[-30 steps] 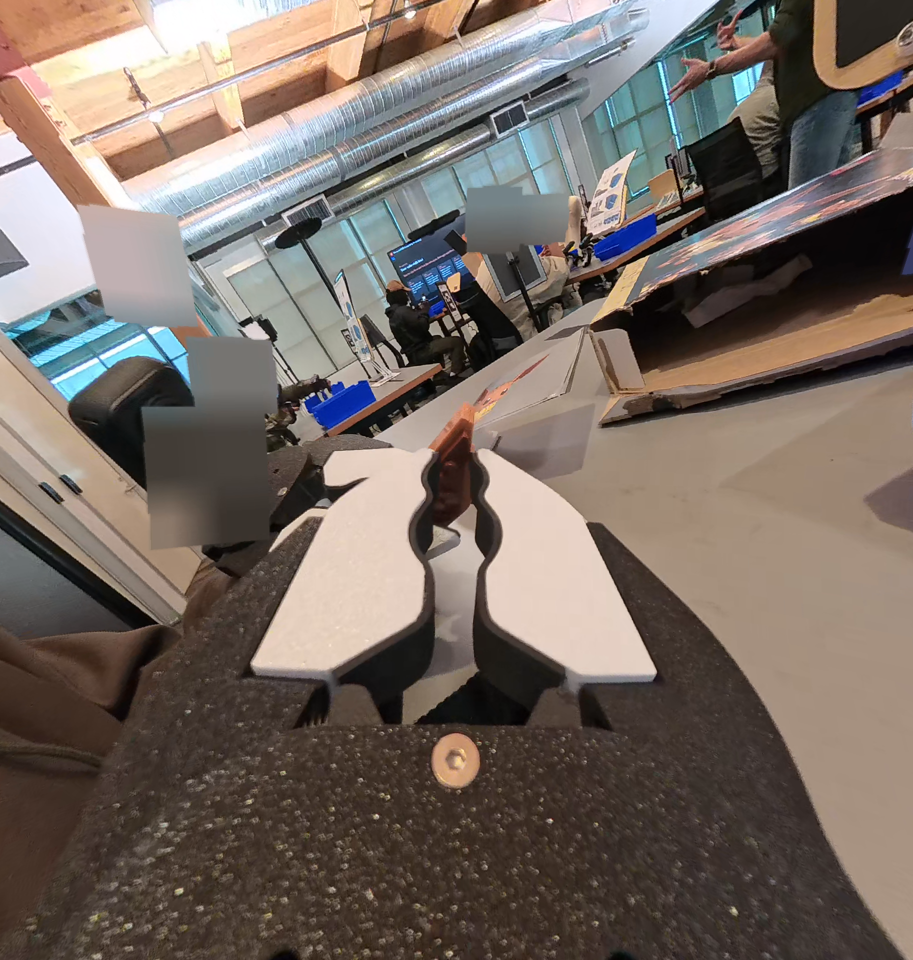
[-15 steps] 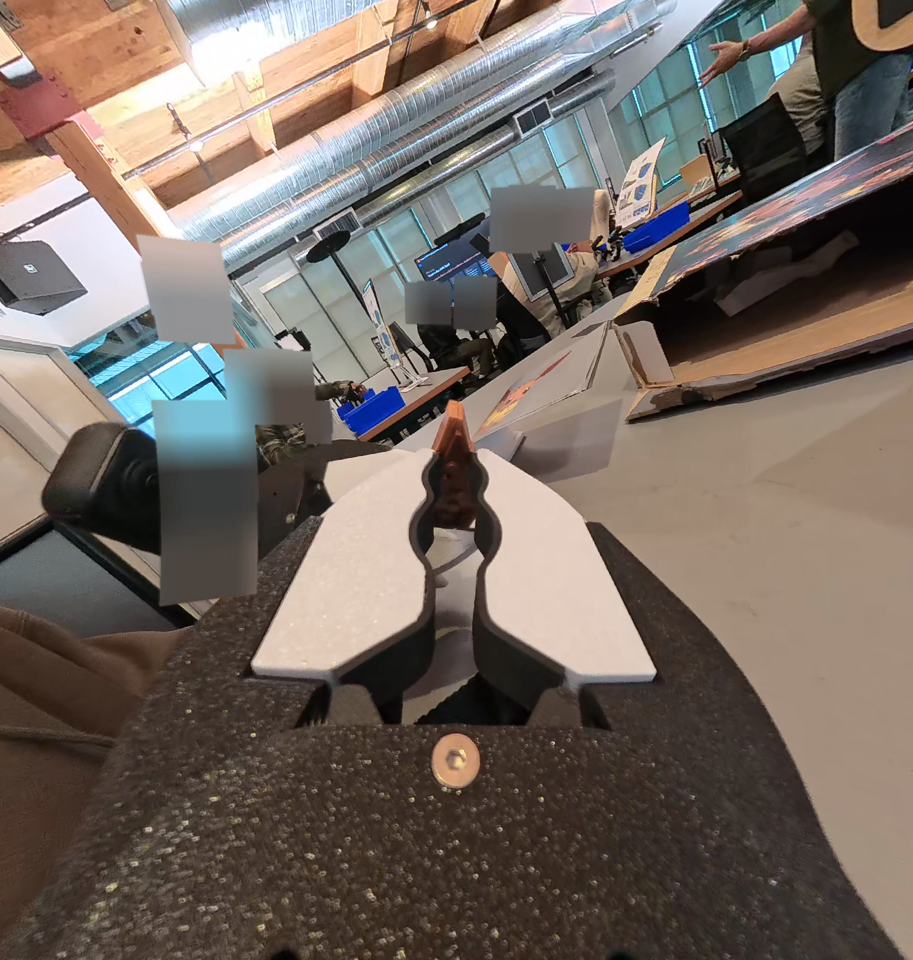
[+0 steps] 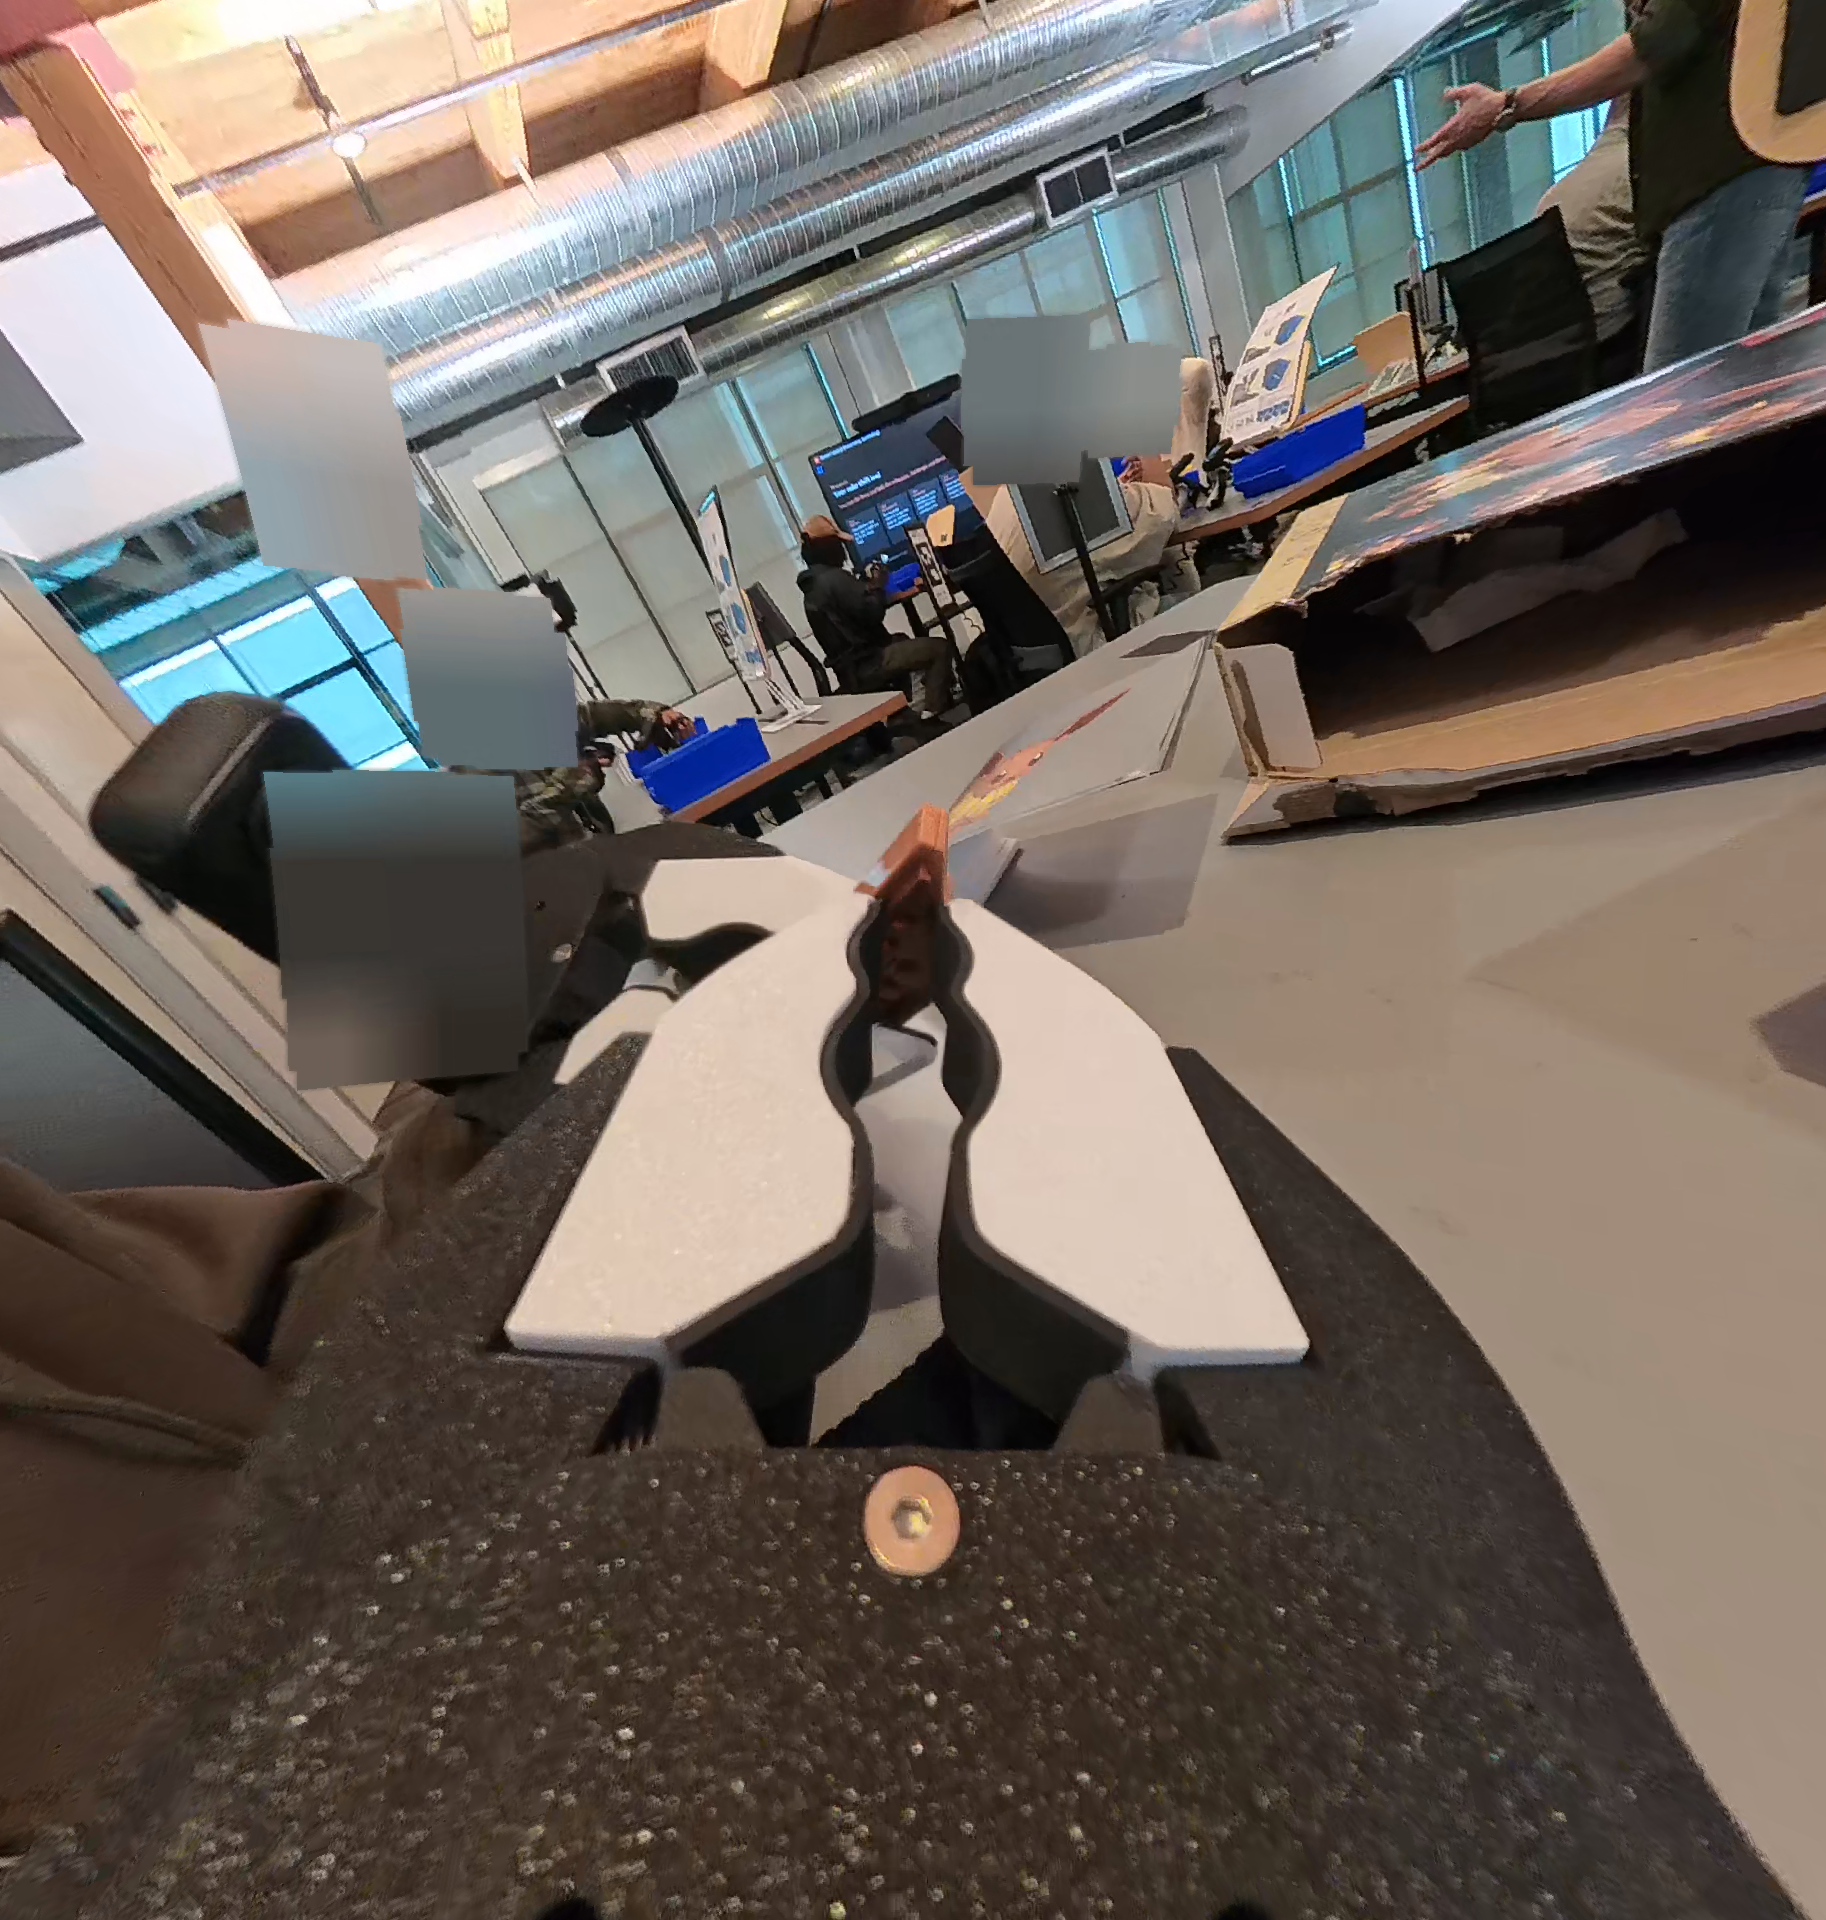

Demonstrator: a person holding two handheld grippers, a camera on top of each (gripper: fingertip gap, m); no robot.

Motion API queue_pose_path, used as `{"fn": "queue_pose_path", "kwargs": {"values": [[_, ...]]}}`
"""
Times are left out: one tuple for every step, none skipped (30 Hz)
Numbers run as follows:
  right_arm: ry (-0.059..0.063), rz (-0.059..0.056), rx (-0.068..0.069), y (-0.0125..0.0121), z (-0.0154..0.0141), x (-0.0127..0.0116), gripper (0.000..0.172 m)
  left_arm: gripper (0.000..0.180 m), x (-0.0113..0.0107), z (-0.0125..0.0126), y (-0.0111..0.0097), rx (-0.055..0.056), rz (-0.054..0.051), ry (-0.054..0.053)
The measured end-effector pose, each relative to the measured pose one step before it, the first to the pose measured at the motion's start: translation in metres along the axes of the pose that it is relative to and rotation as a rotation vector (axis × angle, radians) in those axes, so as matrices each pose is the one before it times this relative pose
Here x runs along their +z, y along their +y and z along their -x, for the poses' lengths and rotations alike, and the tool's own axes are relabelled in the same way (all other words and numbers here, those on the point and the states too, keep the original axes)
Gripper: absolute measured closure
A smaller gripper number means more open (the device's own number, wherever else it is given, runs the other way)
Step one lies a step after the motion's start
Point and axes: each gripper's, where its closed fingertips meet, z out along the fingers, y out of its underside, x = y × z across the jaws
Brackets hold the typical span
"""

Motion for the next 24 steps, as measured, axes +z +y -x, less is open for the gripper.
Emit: {"fn": "queue_pose_path", "kwargs": {"values": [[0.0052, 0.0066, -0.0091, 0.00070, -0.00034, -0.00002, 0.164, 0.162, -0.00023, 0.00053, 0.00052, -0.0200, -0.0003, 0.0060], [0.0045, 0.0054, -0.0092, 0.00066, -0.00020, 0.00007, 0.164, 0.162, -0.00023, 0.00058, 0.00024, -0.0162, -0.0012, 0.0055], [0.0044, 0.0057, -0.0087, 0.00065, -0.00024, 0.00003, 0.164, 0.162, -0.00024, 0.00034, 0.00038, -0.0137, 0.0004, 0.0047], [0.0040, 0.0049, -0.0071, 0.00058, -0.00020, 0.00005, 0.164, 0.162, 0.00003, 0.00029, 0.00057, -0.0129, 0.0013, 0.0049], [0.0037, 0.0037, -0.0063, 0.00048, -0.00022, 0.00000, 0.164, 0.162, -0.00003, 0.00012, 0.00046, -0.0115, 0.0015, 0.0047], [0.0028, 0.0023, -0.0052, 0.00025, -0.00011, 0.00008, 0.164, 0.162, -0.00001, 0.00008, 0.00034, -0.0089, 0.0005, 0.0046], [0.0025, 0.0013, -0.0028, 0.00019, -0.00022, -0.00002, 0.164, 0.162, 0.00000, 0.00000, 0.00000, -0.0087, -0.0009, 0.0041], [0.0015, 0.0002, 0.0000, 0.00003, -0.00019, -0.00002, 0.164, 0.162, 0.00001, -0.00002, -0.00003, -0.0089, -0.0010, 0.0041], [0.0010, 0.0006, 0.0005, 0.00013, -0.00022, -0.00007, 0.164, 0.162, -0.00018, 0.00030, -0.00002, -0.0095, -0.0014, 0.0017], [0.0016, 0.0009, -0.0006, 0.00020, -0.00007, -0.00003, 0.164, 0.162, -0.00011, 0.00033, -0.00002, -0.0096, -0.0014, 0.0023], [0.0026, 0.0013, -0.0022, 0.00018, -0.00021, 0.00007, 0.165, 0.162, -0.00004, 0.00025, 0.00014, -0.0099, -0.0007, 0.0027], [0.0033, 0.0018, -0.0033, 0.00032, -0.00018, -0.00002, 0.165, 0.162, -0.00012, 0.00053, -0.00001, -0.0116, -0.0011, 0.0022], [0.0027, 0.0016, -0.0021, 0.00022, -0.00021, 0.00005, 0.165, 0.162, -0.00012, 0.00011, 0.00022, -0.0122, -0.0008, 0.0054], [0.0011, 0.0006, -0.0007, 0.00011, -0.00011, -0.00002, 0.165, 0.162, -0.00002, -0.00003, -0.00011, -0.0108, -0.0015, 0.0046], [0.0009, 0.0006, 0.0000, 0.00008, -0.00012, -0.00004, 0.165, 0.162, -0.00013, 0.00023, -0.00009, -0.0077, -0.0016, 0.0016], [0.0017, 0.0010, -0.0003, 0.00016, -0.00018, 0.00005, 0.165, 0.162, 0.00004, 0.00023, 0.00020, -0.0052, 0.0002, 0.0009], [0.0017, 0.0007, -0.0019, 0.00021, -0.00009, 0.00001, 0.165, 0.162, 0.00005, 0.00004, 0.00020, -0.0031, 0.0011, 0.0005], [0.0017, 0.0010, -0.0025, 0.00006, -0.00005, 0.00000, 0.165, 0.162, 0.00009, 0.00017, 0.00014, -0.0020, 0.0009, -0.0006], [0.0017, 0.0010, -0.0016, 0.00024, -0.00006, -0.00001, 0.165, 0.162, 0.00012, 0.00020, 0.00036, -0.0041, 0.0013, 0.0002], [0.0008, 0.0004, -0.0008, 0.00009, -0.00007, -0.00001, 0.165, 0.162, 0.00002, 0.00001, 0.00022, -0.0048, 0.0007, 0.0020], [0.0004, 0.0003, -0.0003, -0.00002, 0.00005, 0.00000, 0.165, 0.162, 0.00003, 0.00021, -0.00006, -0.0032, -0.0005, -0.0001], [0.0006, 0.0002, -0.0008, 0.00006, -0.00004, 0.00001, 0.165, 0.162, -0.00001, 0.00018, 0.00015, -0.0019, 0.0006, -0.0001], [0.0007, -0.0001, -0.0019, 0.00001, 0.00010, -0.00003, 0.165, 0.162, 0.00005, 0.00007, 0.00006, -0.0006, 0.0006, -0.0007], [0.0017, 0.0003, -0.0036, -0.00001, -0.00002, -0.00003, 0.165, 0.161, 0.00015, 0.00034, 0.00016, -0.0028, 0.0010, -0.0014]]}}
